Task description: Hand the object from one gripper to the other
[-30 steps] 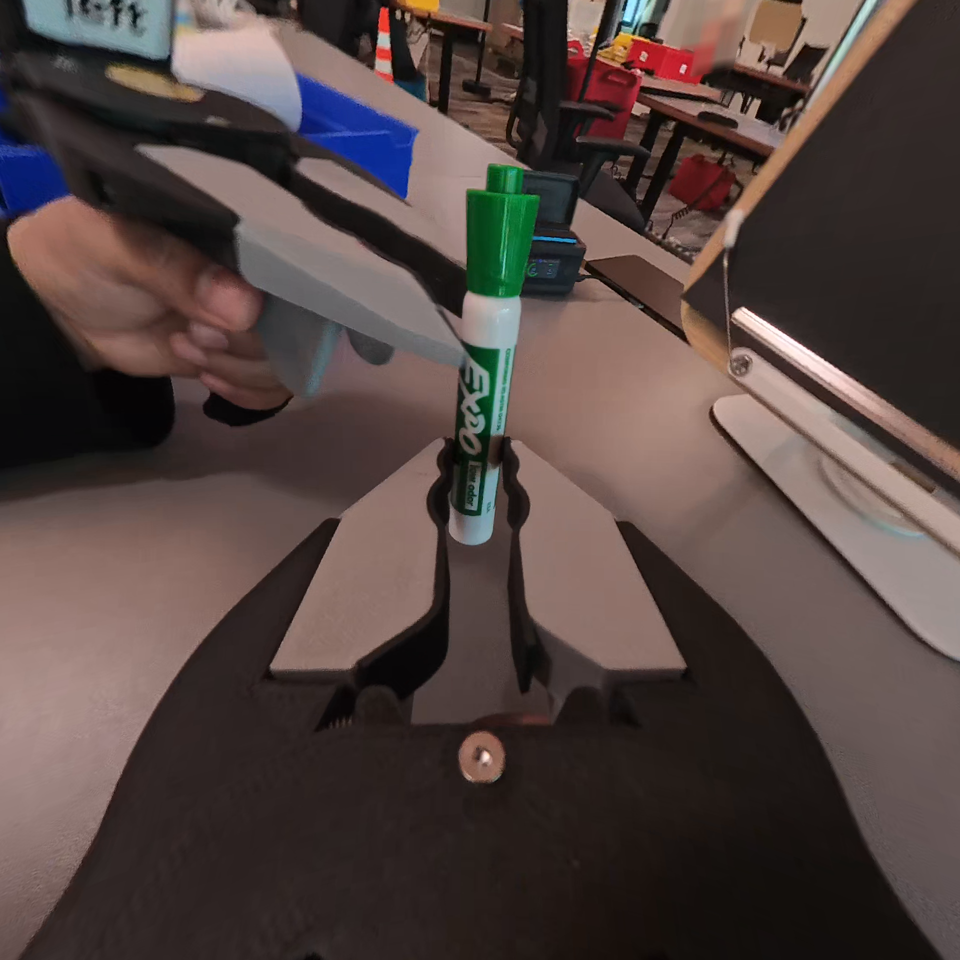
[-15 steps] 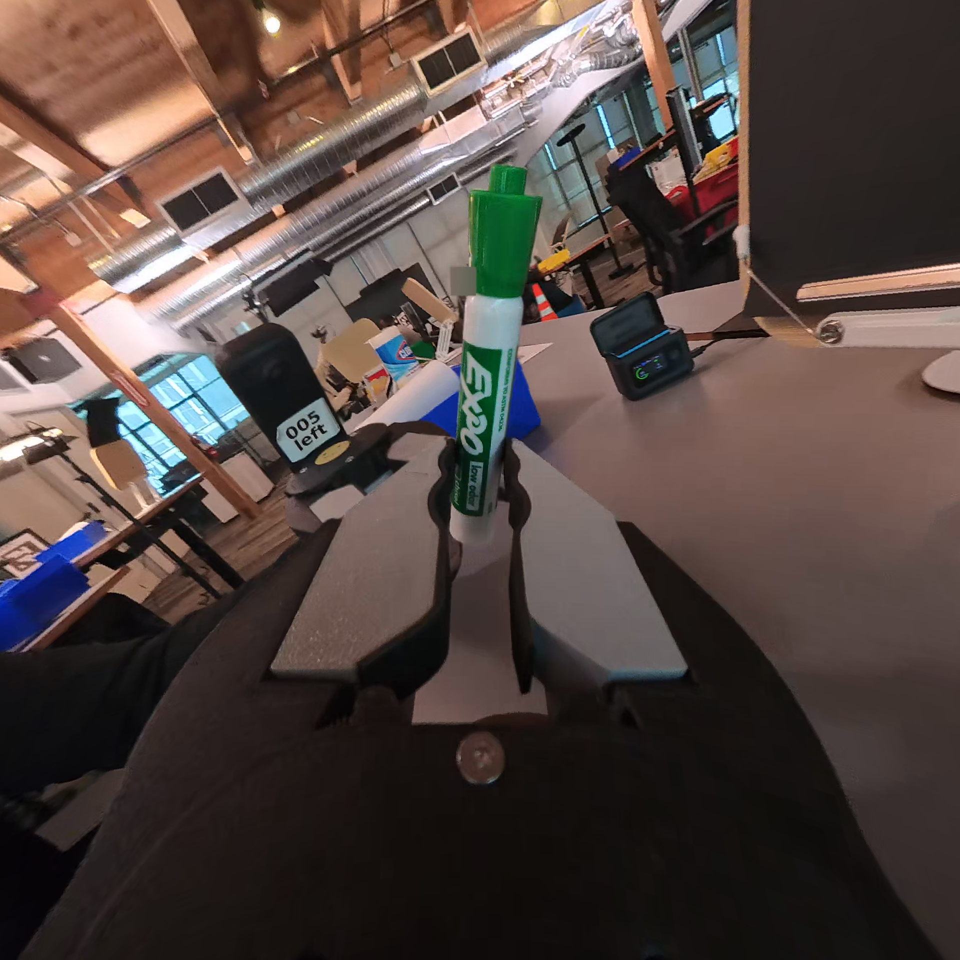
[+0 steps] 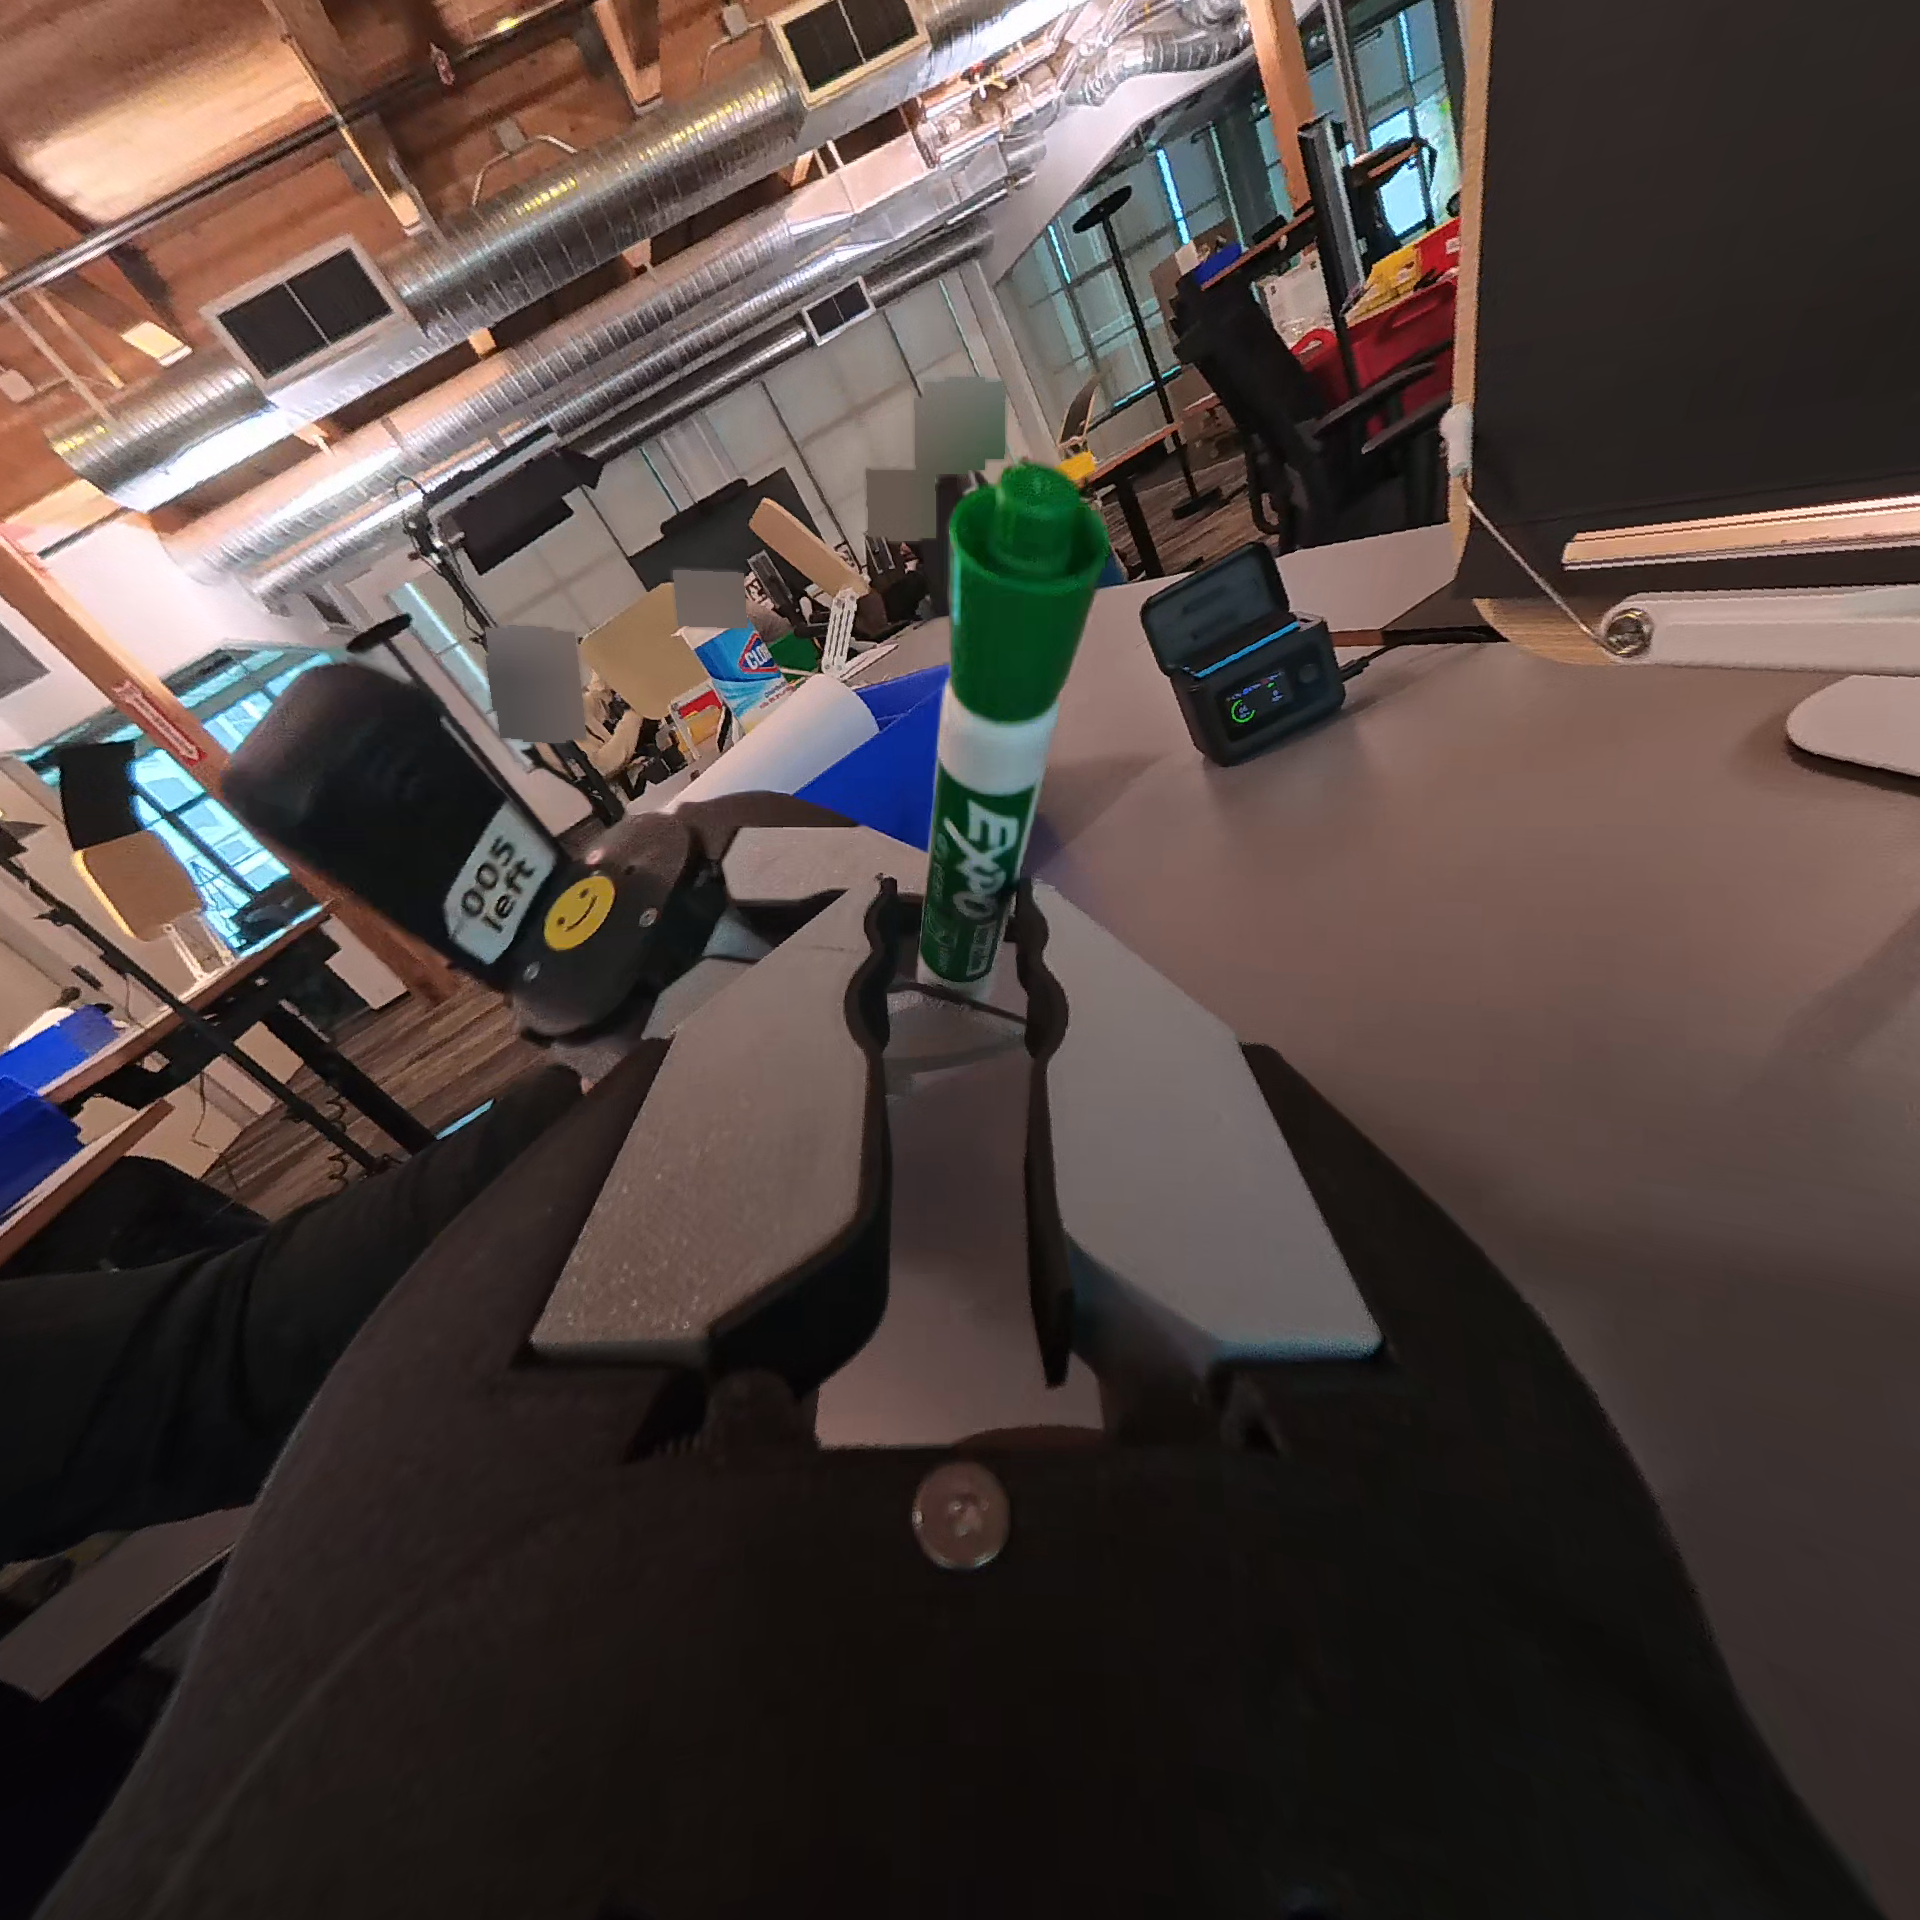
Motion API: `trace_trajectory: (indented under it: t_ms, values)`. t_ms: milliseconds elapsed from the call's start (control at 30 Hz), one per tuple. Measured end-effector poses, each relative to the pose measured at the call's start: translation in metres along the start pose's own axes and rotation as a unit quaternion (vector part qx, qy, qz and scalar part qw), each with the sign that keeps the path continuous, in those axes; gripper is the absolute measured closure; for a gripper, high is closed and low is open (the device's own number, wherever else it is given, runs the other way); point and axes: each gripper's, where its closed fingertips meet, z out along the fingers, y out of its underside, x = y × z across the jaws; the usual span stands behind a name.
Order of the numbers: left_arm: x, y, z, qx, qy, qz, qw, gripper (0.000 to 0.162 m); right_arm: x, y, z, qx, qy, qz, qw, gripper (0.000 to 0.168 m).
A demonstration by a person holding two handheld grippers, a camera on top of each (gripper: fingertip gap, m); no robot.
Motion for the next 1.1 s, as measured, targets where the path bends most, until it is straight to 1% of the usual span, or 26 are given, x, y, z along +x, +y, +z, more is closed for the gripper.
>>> trace_trajectory:
  t_ms: [133,167,233,300,400,467,600,633,700,800,867,933,967,1033,1067,1100]
  values:
    - [-0.009,0.007,0.001,-0.032,-0.076,0.14,0.987,0.143,0.004,-0.001,-0.001,0.001,0.011,0.001,1.0,0.143]
    - [-0.008,0.006,0.001,-0.032,-0.083,0.163,0.983,0.144,0.005,-0.002,-0.002,0.004,0.014,0.001,1.0,0.144]
    - [-0.005,0.003,0.001,-0.024,-0.085,0.191,0.978,0.144,0.005,-0.006,-0.004,0.015,0.011,0.002,1.0,0.153]
    - [-0.002,0.002,0.0,-0.024,-0.082,0.193,0.977,0.143,0.003,-0.006,-0.005,0.014,0.006,-0.002,1.0,0.154]
    - [0.001,0.004,0.002,-0.025,-0.065,0.158,0.985,0.143,-0.001,-0.007,-0.004,0.009,0.018,-0.042,0.999,0.154]
    - [0.001,0.009,0.004,-0.034,-0.06,0.143,0.987,0.143,-0.001,-0.008,-0.004,0.009,0.023,-0.054,0.998,0.154]
    - [-0.006,0.017,0.006,-0.055,-0.083,0.167,0.981,0.134,-0.001,-0.018,-0.01,0.042,0.001,-0.009,0.999,0.154]
    - [-0.007,0.017,0.006,-0.056,-0.088,0.173,0.979,0.131,-0.003,-0.021,-0.012,0.05,-0.013,0.005,0.999,0.154]
    - [-0.009,0.015,0.006,-0.054,-0.105,0.184,0.976,0.13,-0.007,-0.023,-0.014,0.055,-0.043,0.034,0.997,0.154]
    - [-0.013,0.002,0.002,-0.024,-0.134,0.197,0.971,0.124,-0.01,-0.02,-0.012,0.05,-0.068,0.064,0.994,0.153]
    - [-0.014,-0.012,-0.003,0.012,-0.154,0.205,0.967,0.123,-0.014,-0.017,-0.011,0.039,-0.09,0.086,0.991,0.153]
    - [-0.006,-0.027,-0.009,0.054,-0.153,0.224,0.961,0.123,-0.015,-0.018,-0.011,0.042,-0.103,0.105,0.988,0.154]
    - [0.0,-0.034,-0.012,0.076,-0.149,0.241,0.956,0.124,-0.016,-0.017,-0.011,0.041,-0.113,0.118,0.986,0.154]
    - [0.005,-0.045,-0.019,0.107,-0.167,0.276,0.941,0.127,-0.018,-0.015,-0.012,0.034,-0.137,0.152,0.978,0.154]
    - [0.006,-0.05,-0.023,0.117,-0.176,0.289,0.934,0.126,-0.02,-0.013,-0.012,0.028,-0.152,0.175,0.972,0.154]
    - [0.007,-0.053,-0.025,0.124,-0.18,0.298,0.929,0.13,-0.021,-0.013,-0.013,0.026,-0.169,0.202,0.964,0.154]
